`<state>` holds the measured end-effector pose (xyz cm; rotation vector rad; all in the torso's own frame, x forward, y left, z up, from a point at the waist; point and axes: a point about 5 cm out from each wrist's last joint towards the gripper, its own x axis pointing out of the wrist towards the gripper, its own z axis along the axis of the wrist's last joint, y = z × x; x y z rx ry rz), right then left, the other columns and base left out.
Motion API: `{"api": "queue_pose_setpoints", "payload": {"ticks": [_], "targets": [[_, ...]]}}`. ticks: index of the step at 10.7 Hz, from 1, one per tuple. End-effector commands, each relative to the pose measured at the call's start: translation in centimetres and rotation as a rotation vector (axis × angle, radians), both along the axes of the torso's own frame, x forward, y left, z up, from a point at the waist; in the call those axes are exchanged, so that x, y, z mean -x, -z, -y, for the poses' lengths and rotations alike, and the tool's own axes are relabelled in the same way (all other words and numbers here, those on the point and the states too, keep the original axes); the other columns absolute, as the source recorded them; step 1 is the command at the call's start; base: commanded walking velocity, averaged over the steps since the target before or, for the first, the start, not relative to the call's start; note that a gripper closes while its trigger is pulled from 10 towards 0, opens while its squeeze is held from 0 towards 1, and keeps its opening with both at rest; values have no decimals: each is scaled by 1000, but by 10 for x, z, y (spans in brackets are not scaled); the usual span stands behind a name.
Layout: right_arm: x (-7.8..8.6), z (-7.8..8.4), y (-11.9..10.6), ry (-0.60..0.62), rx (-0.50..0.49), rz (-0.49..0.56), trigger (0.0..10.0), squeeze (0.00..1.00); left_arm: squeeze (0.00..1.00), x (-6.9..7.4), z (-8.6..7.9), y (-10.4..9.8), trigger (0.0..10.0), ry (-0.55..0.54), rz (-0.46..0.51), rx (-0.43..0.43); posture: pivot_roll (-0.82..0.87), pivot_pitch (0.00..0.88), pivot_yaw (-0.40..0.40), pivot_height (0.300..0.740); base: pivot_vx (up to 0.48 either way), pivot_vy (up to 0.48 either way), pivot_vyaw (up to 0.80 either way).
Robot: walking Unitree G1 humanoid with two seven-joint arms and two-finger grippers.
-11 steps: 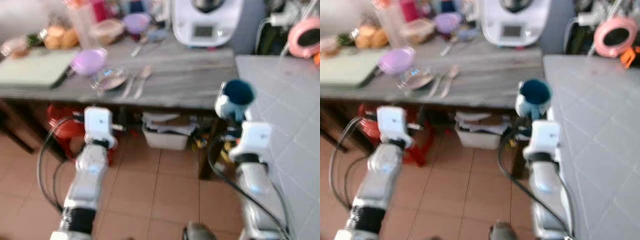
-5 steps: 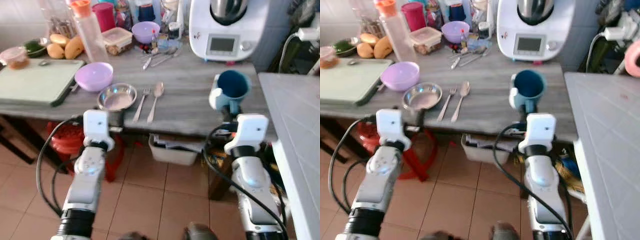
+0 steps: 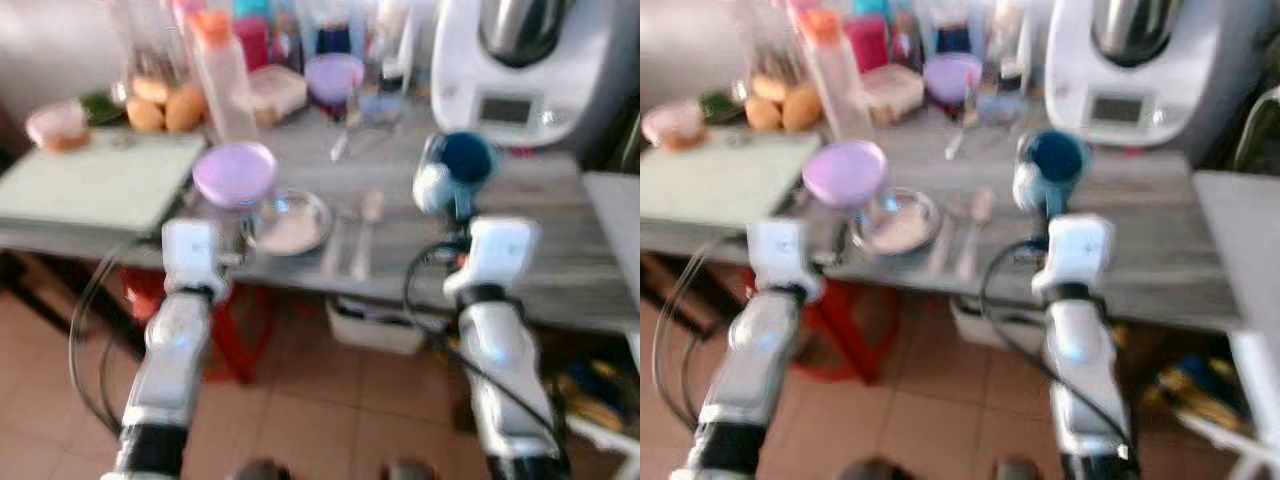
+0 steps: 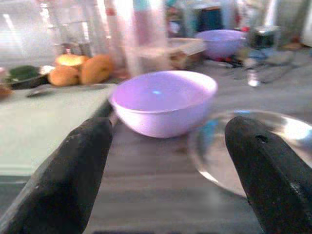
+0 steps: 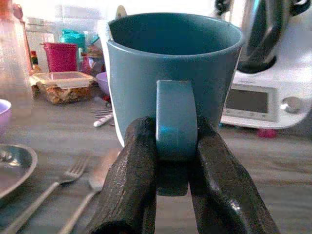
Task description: Setting the table
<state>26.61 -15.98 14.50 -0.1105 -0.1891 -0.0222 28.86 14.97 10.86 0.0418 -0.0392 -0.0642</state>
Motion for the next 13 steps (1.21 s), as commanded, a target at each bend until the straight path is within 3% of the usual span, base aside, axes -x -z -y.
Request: {"api": "queue_pose_setpoints", "payload": {"ticks": [1, 3, 9, 13], "targets": [[-1, 5, -1, 17, 5, 7, 10000, 0, 0, 0, 6, -2, 10000, 16, 9, -8, -33, 0, 65, 740, 0, 458, 0], [-4, 3, -3, 11, 10, 18, 10000, 0, 0, 2, 8, -3, 10000, 25, 6, 2, -28, 0, 63, 740, 0, 458, 0], [-13, 21, -6, 137, 9, 20, 10000, 0, 0, 7, 14, -5, 10000, 73, 35, 1, -23, 0, 54, 740, 0, 0, 0], [-14, 20, -6, 140, 0, 17, 10000, 0, 0, 9, 18, -8, 10000, 94, 55, 7, -27, 0, 51, 740, 160, 0, -517]]}}
